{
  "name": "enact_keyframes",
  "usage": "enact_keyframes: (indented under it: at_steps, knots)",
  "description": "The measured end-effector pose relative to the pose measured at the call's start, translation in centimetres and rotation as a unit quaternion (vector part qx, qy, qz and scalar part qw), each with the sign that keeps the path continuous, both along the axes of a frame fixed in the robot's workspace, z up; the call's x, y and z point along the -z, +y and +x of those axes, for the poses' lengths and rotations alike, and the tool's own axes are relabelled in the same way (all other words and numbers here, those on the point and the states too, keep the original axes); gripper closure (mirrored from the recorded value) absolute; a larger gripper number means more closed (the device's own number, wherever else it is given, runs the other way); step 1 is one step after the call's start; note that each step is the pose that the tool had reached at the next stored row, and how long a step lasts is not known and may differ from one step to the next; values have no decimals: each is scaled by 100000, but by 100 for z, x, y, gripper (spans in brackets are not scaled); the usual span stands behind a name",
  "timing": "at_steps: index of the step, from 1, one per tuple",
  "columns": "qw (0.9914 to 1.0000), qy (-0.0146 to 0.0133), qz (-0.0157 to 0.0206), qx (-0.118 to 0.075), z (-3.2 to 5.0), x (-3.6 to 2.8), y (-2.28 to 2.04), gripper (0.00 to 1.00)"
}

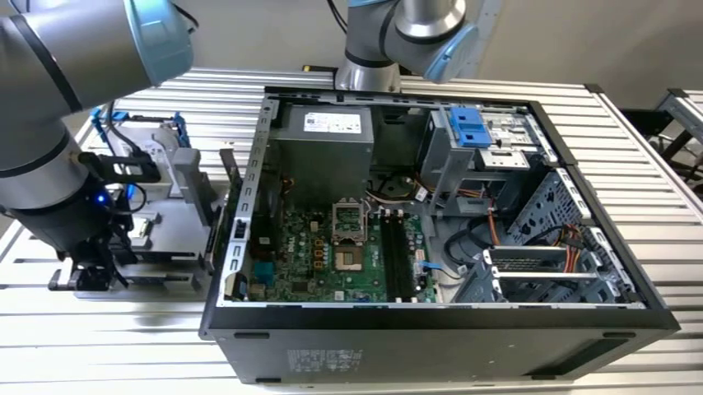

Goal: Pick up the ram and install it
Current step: 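Pick up the ram and move it above insertion slot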

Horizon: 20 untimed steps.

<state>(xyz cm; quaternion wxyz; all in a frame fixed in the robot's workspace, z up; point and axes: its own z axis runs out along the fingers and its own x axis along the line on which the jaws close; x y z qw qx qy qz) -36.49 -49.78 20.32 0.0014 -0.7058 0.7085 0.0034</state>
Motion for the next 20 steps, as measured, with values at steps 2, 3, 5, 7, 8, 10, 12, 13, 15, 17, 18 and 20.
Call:
enact_keyframes:
  at_steps: [2, 3, 5, 7, 8, 10, 12, 13, 15, 17, 18, 20]
  knots:
    - [100000, 2, 10, -1, -3, 24, 0, 0]
    - [100000, 23, 7, -3, -4, 35, 0, 0]
    - [100000, 45, 3, -6, -4, 61, 0, 0]
    - [100000, 58, 2, -3, -5, 85, -1, 0]
    - [100000, 68, 4, -3, -5, 95, -1, 0]
    - [100000, 86, 2, -1, -5, 100, -1, 0]
    - [100000, 84, 5, -2, -6, 103, -1, 0]
    - [100000, 86, 3, -2, -8, 106, -1, 0]
    - [100000, 85, 4, -3, -8, 106, -1, 0]
    - [100000, 80, 6, 2, -9, 108, -11, 0]
    - [100000, 83, 7, 4, -9, 107, -11, 0]
    - [100000, 87, -1, -1, -8, 106, -15, 0]
